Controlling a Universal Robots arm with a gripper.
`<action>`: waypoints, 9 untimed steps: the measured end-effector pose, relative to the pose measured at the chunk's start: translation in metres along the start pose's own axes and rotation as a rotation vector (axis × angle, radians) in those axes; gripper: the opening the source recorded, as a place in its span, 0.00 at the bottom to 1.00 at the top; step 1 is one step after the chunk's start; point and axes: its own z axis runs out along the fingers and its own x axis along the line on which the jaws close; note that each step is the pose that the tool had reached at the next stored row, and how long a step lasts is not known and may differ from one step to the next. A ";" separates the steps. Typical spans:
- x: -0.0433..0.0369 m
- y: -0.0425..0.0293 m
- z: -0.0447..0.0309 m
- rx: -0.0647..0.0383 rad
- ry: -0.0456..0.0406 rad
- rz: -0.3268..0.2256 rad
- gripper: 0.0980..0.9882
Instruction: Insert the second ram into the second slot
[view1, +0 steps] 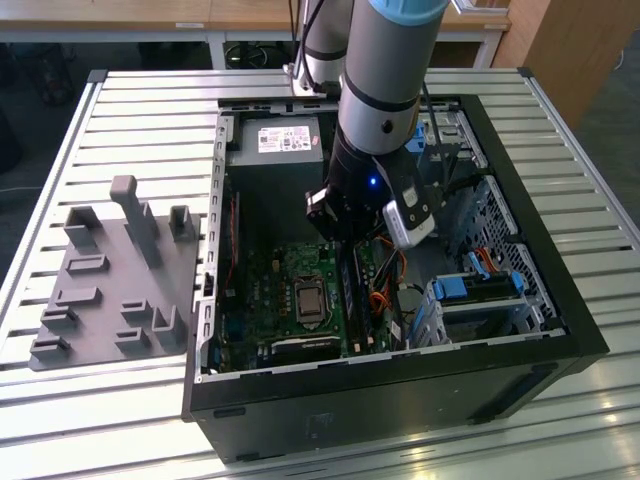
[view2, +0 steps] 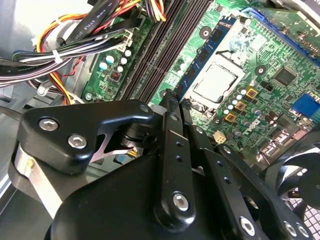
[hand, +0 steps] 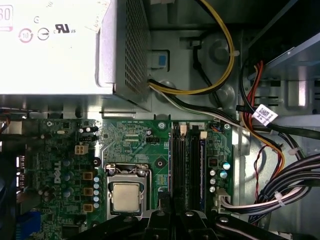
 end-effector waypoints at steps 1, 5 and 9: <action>0.0000 0.0000 0.0001 0.000 0.0000 0.000 0.04; -0.0001 0.0000 0.0015 0.000 -0.0002 0.000 0.04; -0.0008 -0.0001 0.0039 0.000 -0.0001 0.001 0.04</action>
